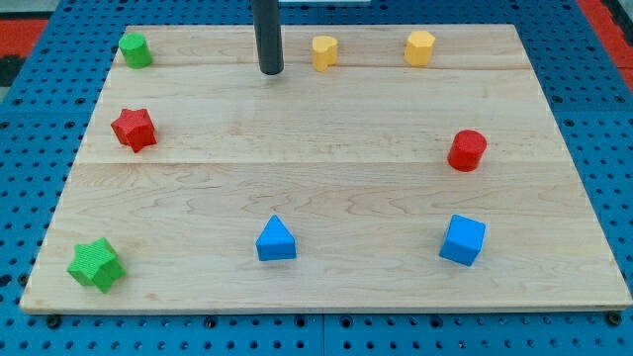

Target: Move your arm to the top right side of the board

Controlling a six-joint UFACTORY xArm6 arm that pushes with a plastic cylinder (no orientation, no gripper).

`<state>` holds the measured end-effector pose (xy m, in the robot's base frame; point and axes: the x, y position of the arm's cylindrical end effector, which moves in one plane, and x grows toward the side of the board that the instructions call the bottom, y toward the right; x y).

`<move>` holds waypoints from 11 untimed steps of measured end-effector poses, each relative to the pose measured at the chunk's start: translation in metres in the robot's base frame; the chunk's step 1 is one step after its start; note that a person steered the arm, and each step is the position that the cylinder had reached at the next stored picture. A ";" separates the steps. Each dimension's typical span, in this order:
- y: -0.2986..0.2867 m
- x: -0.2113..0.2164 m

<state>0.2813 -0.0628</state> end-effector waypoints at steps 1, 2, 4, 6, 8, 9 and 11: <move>0.008 0.002; 0.017 0.006; 0.094 0.038; 0.314 0.054; 0.334 -0.052; 0.345 -0.052; 0.304 -0.063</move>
